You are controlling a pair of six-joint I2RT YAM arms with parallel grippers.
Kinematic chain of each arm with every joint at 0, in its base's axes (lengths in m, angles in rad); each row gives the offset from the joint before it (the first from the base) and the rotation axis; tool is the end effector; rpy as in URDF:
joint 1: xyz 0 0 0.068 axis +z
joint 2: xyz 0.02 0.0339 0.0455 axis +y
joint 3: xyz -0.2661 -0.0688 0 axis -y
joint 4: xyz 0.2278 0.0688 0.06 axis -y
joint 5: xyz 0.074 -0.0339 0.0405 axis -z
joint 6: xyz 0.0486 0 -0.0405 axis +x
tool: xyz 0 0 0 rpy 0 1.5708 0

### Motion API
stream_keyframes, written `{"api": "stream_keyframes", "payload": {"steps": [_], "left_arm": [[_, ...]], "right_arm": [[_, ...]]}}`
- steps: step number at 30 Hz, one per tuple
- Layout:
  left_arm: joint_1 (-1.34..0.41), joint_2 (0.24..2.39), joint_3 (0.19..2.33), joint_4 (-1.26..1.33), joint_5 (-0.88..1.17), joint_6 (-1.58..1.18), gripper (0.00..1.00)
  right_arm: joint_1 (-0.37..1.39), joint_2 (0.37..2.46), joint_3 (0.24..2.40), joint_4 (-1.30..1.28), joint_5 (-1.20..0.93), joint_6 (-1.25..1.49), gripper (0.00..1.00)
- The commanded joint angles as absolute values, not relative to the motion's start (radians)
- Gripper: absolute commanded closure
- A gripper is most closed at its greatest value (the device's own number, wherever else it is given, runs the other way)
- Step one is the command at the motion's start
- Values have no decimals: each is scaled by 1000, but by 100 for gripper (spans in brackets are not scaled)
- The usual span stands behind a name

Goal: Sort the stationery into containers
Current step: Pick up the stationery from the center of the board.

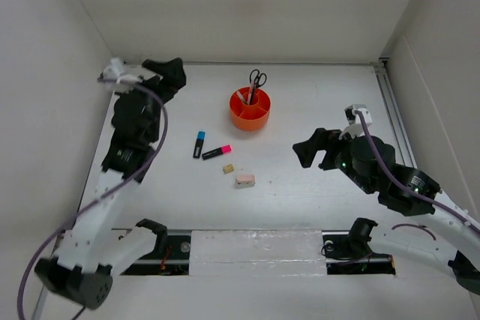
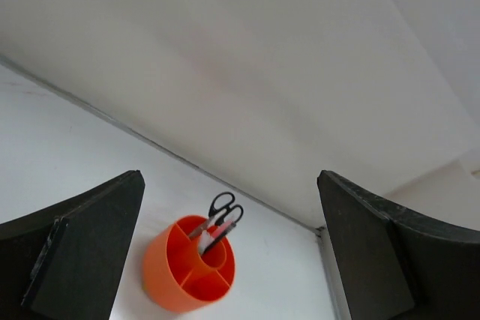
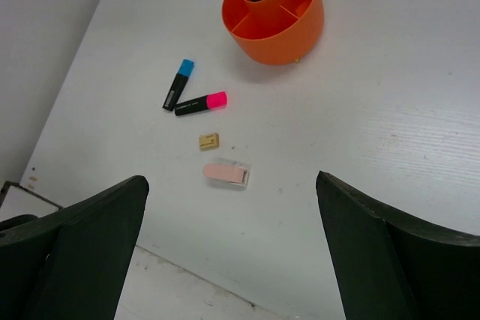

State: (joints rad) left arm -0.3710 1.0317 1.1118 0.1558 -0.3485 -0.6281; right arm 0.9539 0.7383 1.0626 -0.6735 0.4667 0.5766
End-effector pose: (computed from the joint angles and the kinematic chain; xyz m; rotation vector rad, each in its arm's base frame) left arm 0.2129 -0.0650 0.4479 -0.4694 1.2927 -0.6084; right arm 0.0932 0.0936 0.3819 -0.0458 1.9252 0.5957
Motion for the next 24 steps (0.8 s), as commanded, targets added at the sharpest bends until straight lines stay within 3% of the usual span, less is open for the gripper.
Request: {"api": "stream_keyframes", "payload": {"steps": [1,6,11,18,24], "left_arm": [[-348,814,881,61,-290,-736,0],[-348,655,804,-120,-310,-736,0],[-348,710,779,-268,-316,-744,0],[-276,1030,755,-108,-123,-726,0],[-249,1372,920,-116,-57,-655,0]], "right_arm": [[963,758,1052,-583,422,588,0],[973,770,993,-510,359,649,0],[973,801,942,-442,316,658,0],[982,876,933,-381,212,634,1],[991,828,904,-400,202,643,1]]}}
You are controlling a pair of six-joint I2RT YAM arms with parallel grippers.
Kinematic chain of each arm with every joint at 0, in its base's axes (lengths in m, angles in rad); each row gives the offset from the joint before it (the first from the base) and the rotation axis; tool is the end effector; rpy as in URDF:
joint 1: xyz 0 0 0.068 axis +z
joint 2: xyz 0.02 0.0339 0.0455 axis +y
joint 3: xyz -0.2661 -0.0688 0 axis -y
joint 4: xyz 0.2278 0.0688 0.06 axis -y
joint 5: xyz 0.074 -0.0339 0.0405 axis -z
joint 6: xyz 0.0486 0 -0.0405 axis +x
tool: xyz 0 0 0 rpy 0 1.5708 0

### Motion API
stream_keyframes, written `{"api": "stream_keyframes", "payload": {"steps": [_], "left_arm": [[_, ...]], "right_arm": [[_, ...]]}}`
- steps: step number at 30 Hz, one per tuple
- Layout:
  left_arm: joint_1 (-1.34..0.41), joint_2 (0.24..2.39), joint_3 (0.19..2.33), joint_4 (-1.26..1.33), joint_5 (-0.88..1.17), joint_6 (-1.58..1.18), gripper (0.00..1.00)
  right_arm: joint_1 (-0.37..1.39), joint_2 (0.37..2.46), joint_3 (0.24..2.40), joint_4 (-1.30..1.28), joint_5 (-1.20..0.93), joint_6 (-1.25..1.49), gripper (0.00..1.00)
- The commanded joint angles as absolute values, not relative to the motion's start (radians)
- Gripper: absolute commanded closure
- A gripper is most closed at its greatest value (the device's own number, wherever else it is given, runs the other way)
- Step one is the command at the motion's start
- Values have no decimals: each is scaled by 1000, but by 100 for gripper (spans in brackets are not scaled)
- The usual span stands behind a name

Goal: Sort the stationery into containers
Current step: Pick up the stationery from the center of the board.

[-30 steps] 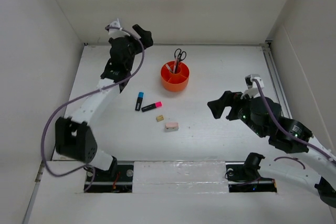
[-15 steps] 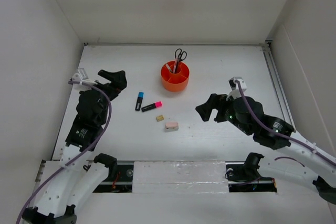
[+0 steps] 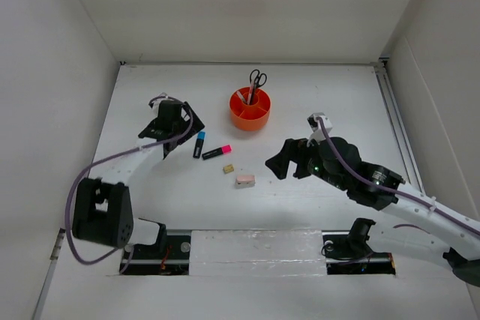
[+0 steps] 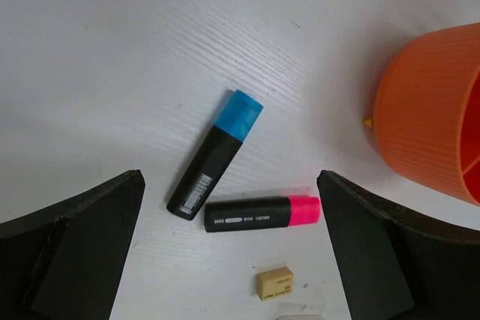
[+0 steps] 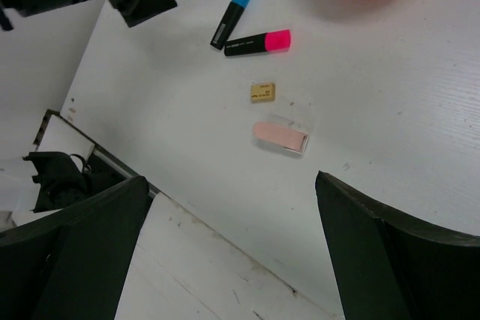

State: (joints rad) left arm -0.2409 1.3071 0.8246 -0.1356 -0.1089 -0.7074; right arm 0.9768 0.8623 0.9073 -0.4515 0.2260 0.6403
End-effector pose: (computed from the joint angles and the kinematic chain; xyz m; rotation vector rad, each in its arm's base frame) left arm 0.2731 -0.0617 0.2470 -0.5725 2.1402 -0.4143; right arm 0.1116 0.1457 0.3378 -0.1929 2.0531 0.8179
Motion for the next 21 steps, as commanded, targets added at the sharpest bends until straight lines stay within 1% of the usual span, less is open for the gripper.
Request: {"api": "stream_keyframes", "payload": {"steps": [1,2,5,9,11,12,15,16,19,21], "left_arm": [[-259,1411,946,-142,-78,-655,0],[-276,1475,981,-161,-96,-644,0],[-276,1551,1002,-170,-106,-606,0],[-285,1606,1020,-170,-97,-583,2],[-285,1627,1043,-192,-109,-574,5],[-285,1637,1043,-192,-109,-563,9],[-285,1647,1043,-192,-100,-554,10],[-285,1658,1043,-192,-89,-554,13],[-285,1707,1064,-218,-109,-554,14],[-285,1733,1077,-227,-109,-545,21]], "right_arm": [[991,828,893,-400,202,643,1],[991,815,893,-409,202,643,1],[991,790,884,-419,192,643,1],[991,781,874,-430,201,623,1],[991,781,874,-430,190,623,1],[991,772,874,-430,190,623,1],[991,772,874,-430,181,612,1],[991,772,874,-430,181,612,1],[991,772,865,-420,172,612,1],[991,759,865,-420,163,612,1]]}}
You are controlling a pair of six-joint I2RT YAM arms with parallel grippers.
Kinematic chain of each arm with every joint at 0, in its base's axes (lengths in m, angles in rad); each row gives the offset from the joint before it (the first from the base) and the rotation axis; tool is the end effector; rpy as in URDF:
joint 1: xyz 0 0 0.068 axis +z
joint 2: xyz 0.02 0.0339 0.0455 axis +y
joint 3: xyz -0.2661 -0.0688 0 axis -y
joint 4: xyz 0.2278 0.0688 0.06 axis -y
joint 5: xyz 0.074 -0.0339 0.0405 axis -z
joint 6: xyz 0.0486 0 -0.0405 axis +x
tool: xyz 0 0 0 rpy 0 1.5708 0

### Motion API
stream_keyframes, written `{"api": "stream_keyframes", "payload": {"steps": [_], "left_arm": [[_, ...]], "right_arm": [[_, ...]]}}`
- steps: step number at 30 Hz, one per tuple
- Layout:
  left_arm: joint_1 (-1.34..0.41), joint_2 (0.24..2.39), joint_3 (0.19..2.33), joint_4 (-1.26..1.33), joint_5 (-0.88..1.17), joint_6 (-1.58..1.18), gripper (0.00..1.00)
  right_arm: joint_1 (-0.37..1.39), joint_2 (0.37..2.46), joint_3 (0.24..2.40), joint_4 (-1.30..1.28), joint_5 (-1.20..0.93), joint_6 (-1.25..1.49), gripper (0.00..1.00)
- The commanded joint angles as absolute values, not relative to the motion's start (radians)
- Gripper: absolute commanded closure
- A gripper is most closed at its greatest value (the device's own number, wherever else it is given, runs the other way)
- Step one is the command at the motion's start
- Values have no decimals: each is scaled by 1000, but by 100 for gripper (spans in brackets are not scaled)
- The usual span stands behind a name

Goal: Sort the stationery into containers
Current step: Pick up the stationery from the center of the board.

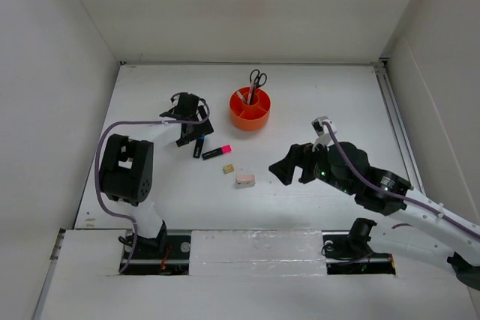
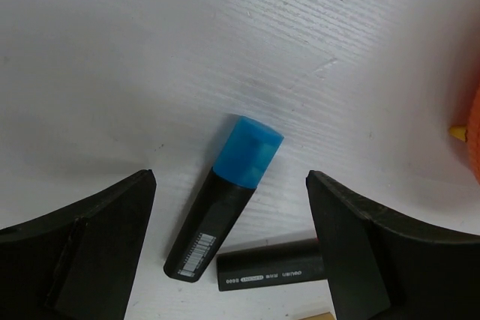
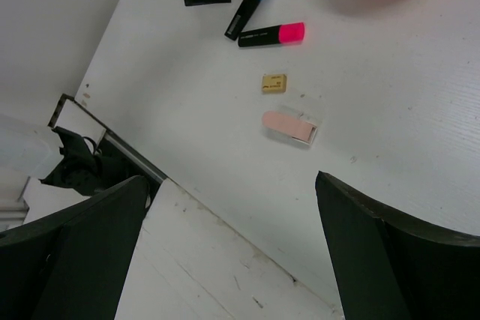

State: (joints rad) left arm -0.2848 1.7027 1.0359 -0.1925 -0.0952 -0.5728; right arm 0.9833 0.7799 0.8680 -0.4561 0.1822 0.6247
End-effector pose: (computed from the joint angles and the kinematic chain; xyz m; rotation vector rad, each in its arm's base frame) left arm 0.3382 -0.0942 0.1909 -0.3934 2.4116 -0.2716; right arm 0.0994 0.1334 0.3366 -0.2374 2.0250 0.8766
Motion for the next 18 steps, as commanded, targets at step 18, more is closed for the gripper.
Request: {"api": "stream_keyframes", "payload": {"steps": [18], "left_arm": [[-339,1824,1118,-364,-250,-574,51]], "right_arm": [[991,661,856,-448,183,612,1]]}}
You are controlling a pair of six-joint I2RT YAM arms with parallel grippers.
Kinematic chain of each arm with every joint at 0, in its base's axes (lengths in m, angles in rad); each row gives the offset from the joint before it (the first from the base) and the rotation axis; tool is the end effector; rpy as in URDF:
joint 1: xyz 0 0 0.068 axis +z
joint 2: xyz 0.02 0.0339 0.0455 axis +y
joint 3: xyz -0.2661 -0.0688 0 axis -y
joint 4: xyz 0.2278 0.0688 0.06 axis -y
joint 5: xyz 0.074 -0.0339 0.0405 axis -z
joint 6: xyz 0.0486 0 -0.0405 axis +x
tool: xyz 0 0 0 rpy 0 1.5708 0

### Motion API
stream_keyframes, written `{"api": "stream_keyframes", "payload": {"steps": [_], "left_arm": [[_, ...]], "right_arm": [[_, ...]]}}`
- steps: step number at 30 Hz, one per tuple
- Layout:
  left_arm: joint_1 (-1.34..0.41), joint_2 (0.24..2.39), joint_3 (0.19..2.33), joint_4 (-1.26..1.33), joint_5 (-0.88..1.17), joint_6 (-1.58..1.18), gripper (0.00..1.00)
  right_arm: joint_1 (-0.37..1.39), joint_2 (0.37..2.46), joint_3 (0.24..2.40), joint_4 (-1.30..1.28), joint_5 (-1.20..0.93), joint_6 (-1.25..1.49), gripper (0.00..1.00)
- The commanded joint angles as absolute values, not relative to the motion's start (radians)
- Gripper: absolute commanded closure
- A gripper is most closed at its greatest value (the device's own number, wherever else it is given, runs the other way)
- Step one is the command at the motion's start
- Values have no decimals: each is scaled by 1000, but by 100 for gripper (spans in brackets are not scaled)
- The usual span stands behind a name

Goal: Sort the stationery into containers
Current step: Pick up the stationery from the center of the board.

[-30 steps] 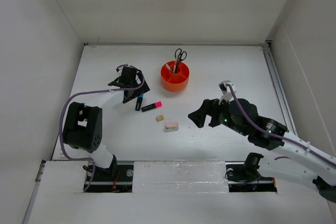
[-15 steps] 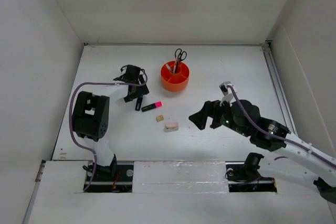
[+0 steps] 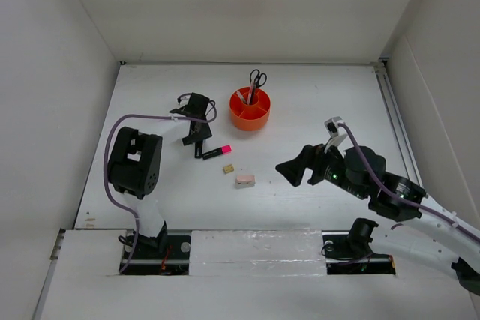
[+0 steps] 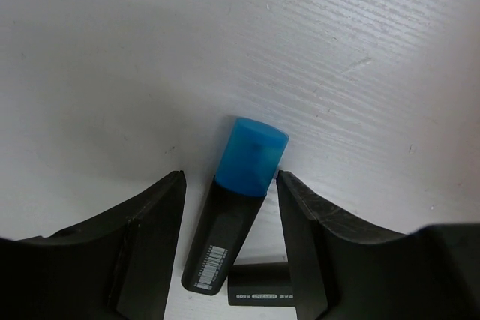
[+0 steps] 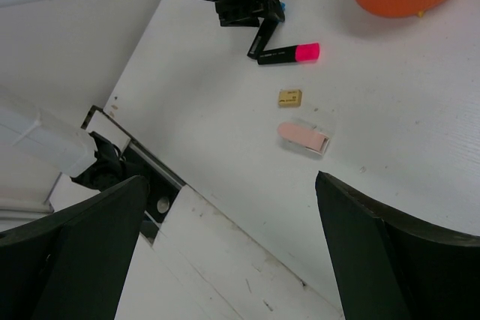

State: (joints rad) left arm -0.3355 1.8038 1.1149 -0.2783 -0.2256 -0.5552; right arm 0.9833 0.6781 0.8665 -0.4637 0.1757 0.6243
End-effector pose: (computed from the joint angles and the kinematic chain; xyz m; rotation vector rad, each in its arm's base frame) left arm 0.3476 -0.1097 0.1740 -0.3621 2.4777 -0.0798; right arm 0.0861 0.1140 0.3489 -0.2201 1.9407 0.9426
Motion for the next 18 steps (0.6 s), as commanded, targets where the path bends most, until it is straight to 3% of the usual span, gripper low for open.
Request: {"api": "stream_keyframes", "payload": {"steps": [1,7,8,14,18], "left_arm": [[-351,1824,1118,-364,-265,-574,51],[-371,1874,1118,-406,-287,-583,54],[-371,1875,1132,-407,-287,-583,59],[-371,1905,1163,-417,-278,-574,68],[-371,1914,1172,-426,-269,-574,83]], "right_arm": [[991,661,856,-448,183,612,1],[991,618,856,-457,183,612,1],[991,618,856,-457,183,612,1],[991,580,856,-476,183,612,1],[991,569,856,-476,183,612,1]]}}
